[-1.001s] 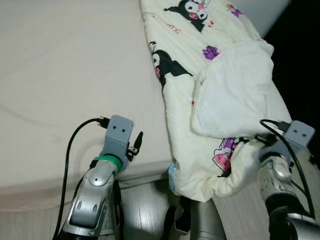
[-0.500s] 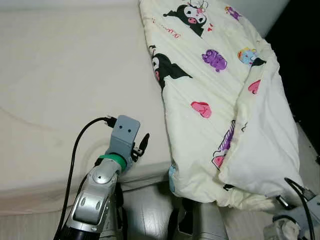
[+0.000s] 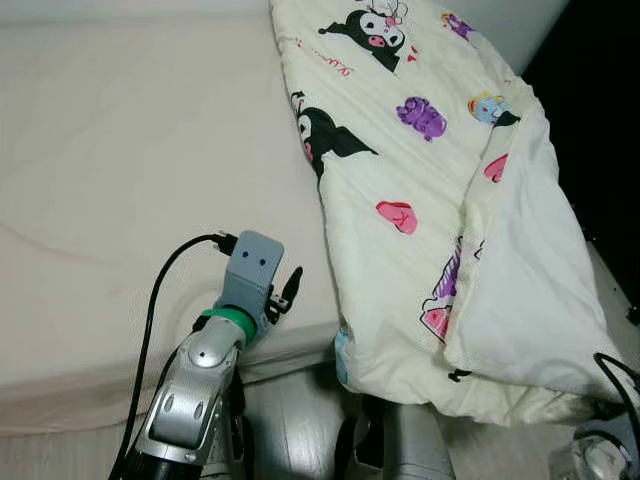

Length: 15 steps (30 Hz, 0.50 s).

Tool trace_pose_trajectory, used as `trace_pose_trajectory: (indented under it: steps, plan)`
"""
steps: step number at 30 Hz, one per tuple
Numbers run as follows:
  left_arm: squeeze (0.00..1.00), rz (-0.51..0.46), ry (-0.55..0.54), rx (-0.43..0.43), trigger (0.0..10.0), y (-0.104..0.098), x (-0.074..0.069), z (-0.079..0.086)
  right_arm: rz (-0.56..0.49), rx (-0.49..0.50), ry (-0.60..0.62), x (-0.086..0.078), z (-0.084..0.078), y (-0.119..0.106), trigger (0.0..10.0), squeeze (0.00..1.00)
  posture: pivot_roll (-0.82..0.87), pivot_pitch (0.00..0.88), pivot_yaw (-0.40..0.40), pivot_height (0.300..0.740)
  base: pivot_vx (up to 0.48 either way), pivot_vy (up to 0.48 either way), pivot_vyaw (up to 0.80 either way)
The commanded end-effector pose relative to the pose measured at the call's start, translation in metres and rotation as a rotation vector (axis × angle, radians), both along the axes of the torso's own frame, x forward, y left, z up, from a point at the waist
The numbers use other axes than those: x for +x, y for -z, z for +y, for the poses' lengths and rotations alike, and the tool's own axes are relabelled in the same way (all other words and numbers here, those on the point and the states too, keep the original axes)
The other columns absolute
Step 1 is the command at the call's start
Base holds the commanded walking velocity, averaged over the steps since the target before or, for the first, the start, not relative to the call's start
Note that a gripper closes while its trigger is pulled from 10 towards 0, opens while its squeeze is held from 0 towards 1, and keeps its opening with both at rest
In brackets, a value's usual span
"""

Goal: Clean up the room

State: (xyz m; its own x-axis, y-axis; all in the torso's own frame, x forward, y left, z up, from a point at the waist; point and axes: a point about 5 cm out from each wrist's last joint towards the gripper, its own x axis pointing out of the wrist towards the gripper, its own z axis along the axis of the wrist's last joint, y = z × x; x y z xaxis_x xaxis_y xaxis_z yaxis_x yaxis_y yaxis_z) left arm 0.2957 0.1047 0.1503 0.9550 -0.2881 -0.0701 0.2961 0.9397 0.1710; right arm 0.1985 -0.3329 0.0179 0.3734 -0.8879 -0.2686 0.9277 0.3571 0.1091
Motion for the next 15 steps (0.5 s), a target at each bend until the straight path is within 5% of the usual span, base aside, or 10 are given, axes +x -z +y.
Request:
trace_pose_trajectory:
  steps: [1, 2, 3, 8, 11, 12, 13, 15]
  plan:
    - [0.0, 0.024, 0.008, 0.0, 10.0, 0.007, -0.002, -0.001, 0.098, 0.037, 0.125, -0.041, -0.013, 0.02, 10.0, 0.0, 0.08, 0.228, -0.032, 0.599, 0.0, 0.0, 0.0]
    - [0.0, 0.024, 0.008, 0.0, 10.0, 0.007, -0.002, -0.001, 0.098, 0.037, 0.125, -0.041, -0.013, 0.02, 10.0, 0.0, 0.08, 0.228, -0.032, 0.599, 0.0, 0.0, 0.0]
    - [0.0, 0.023, 0.01, 0.001, 10.0, 0.007, -0.002, -0.001, 0.16, 0.101, 0.235, -0.075, -0.018, 0.036, 10.0, 0.0, 0.08, 0.228, -0.032, 0.599, 0.0, 0.0, 0.0]
    - [0.0, 0.022, 0.011, 0.002, 10.0, 0.008, -0.001, -0.001, 0.209, 0.153, 0.307, -0.105, -0.016, 0.047, 10.0, 0.0, 0.08, 0.228, -0.032, 0.599, 0.0, 0.0, 0.0]
    - [0.0, 0.022, 0.011, 0.002, 10.0, 0.007, -0.001, -0.001, 0.192, 0.083, 0.207, -0.091, -0.014, 0.038, 10.0, 0.0, 0.05, 0.237, -0.032, 0.599, 0.0, 0.0, 0.0]
    - [0.0, 0.021, 0.012, 0.002, 10.0, 0.007, -0.001, -0.001, 0.119, -0.111, -0.005, -0.046, -0.012, 0.005, 10.0, 0.0, 0.06, 0.237, -0.028, 0.599, 0.0, 0.0, 0.0]
    - [0.0, 0.021, 0.012, 0.002, 10.0, 0.007, -0.001, -0.001, 0.119, -0.111, -0.005, -0.046, -0.012, 0.005, 10.0, 0.0, 0.06, 0.237, -0.028, 0.599, 0.0, 0.0, 0.0]
    - [0.0, 0.019, 0.013, 0.003, 10.0, 0.006, 0.0, -0.001, 0.008, -0.261, -0.211, -0.003, -0.002, -0.03, 10.0, 0.0, 0.06, 0.234, -0.027, 0.599, 0.0, 0.0, 0.0]
